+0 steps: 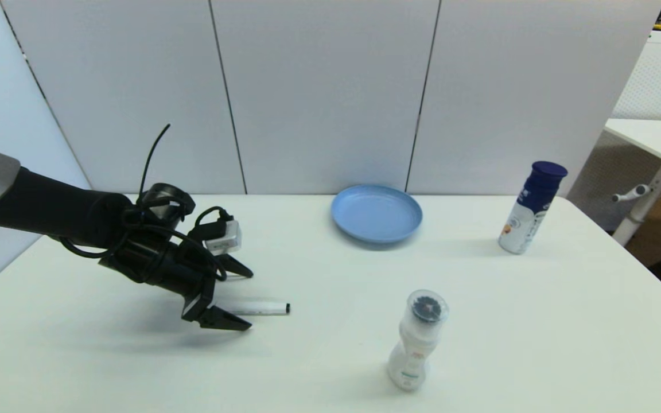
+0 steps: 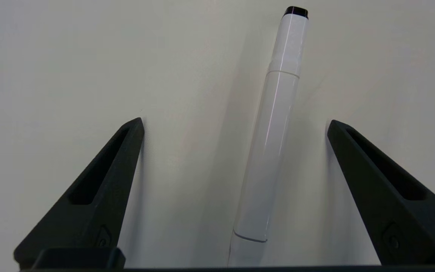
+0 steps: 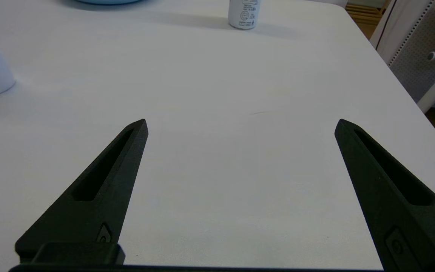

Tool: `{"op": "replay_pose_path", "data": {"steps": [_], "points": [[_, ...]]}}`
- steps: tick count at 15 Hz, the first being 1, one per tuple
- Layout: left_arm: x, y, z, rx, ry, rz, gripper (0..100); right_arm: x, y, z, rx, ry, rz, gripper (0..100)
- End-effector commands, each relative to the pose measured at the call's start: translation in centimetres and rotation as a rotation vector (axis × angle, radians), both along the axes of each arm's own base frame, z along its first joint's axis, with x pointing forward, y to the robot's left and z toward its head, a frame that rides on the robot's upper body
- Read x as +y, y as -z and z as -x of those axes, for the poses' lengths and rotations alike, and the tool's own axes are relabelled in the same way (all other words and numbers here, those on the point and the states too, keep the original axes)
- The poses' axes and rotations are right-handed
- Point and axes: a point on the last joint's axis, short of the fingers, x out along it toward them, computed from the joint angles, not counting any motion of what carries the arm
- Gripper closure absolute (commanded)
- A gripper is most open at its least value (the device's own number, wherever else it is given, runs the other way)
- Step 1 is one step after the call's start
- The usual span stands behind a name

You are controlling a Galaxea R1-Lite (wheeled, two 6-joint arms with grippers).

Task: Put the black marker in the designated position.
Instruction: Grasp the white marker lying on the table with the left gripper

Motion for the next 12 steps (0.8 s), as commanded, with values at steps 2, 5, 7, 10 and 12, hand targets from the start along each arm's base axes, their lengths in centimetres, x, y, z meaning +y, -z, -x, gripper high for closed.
{"op": "replay_pose_path", "data": {"steps": [2,5,7,10,12], "points": [[0.0,0.3,0.1,0.009,0.005,0.000,0,0.0,0.0,0.0,0.001,-0.001,0.001,0],[0.0,0.3,0.1,0.000,0.013,-0.002,0,0.0,0.0,0.0,0.002,-0.001,0.001,0],[0.0,-0.1,0.0,-0.021,0.011,-0.002,0,0.0,0.0,0.0,0.001,-0.001,0.001,0],[0.1,-0.8,0.0,-0.054,0.005,-0.002,0,0.0,0.0,0.0,0.002,-0.001,0.001,0],[0.1,-1.0,0.1,-0.059,0.005,-0.003,0,0.0,0.0,0.0,0.001,-0.001,0.001,0]]}}
